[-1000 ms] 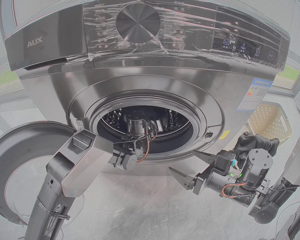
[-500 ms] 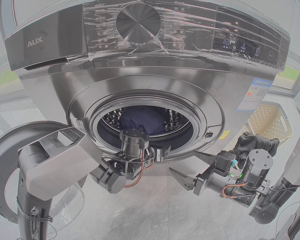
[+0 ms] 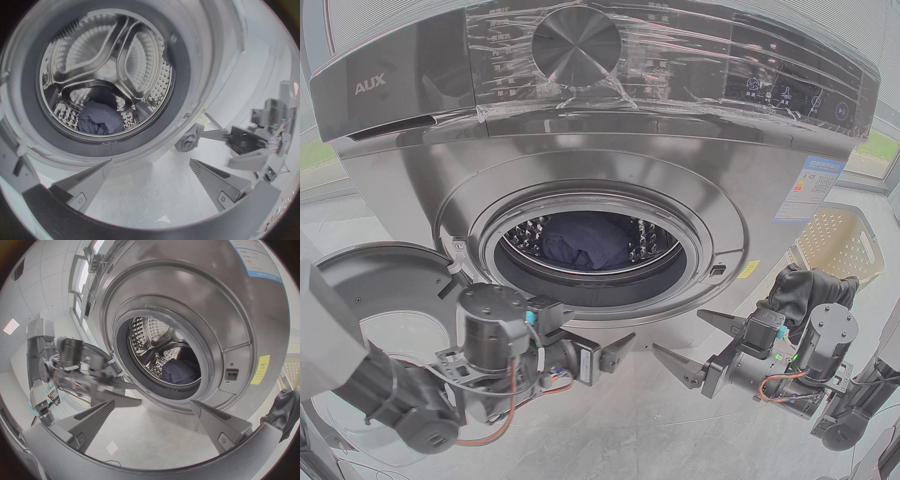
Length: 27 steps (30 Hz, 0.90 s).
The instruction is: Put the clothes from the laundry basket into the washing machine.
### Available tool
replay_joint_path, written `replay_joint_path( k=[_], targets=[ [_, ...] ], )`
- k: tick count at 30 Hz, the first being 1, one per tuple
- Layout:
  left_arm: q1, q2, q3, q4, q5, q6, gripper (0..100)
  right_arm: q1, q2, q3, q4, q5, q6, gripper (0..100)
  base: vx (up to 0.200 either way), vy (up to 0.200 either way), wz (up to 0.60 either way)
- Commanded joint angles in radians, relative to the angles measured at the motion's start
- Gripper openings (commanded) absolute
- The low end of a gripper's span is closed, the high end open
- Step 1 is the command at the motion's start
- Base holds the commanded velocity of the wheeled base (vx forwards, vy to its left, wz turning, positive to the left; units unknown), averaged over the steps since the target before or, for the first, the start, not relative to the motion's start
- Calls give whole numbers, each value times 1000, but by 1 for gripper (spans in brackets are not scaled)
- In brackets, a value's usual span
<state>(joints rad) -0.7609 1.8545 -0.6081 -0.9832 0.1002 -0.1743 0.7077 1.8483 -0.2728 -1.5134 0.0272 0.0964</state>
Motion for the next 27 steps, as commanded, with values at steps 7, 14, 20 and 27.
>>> replay_joint_path(
  k=[7,14,20,27],
  targets=[
    [-43,-393,324,-26,-1,-5,100,-120,-204,190,7,0,-15,100,-114,0,0],
    [-5,-578,456,-25,-5,-7,100,-238,-262,273,12,5,-14,100,-200,0,0],
    [23,-808,525,38,-14,-2,100,-304,-366,273,91,-1,-37,100,-200,0,0],
    [61,-975,541,196,-17,7,100,-301,-535,273,414,-101,-24,100,-200,0,0]
  ],
)
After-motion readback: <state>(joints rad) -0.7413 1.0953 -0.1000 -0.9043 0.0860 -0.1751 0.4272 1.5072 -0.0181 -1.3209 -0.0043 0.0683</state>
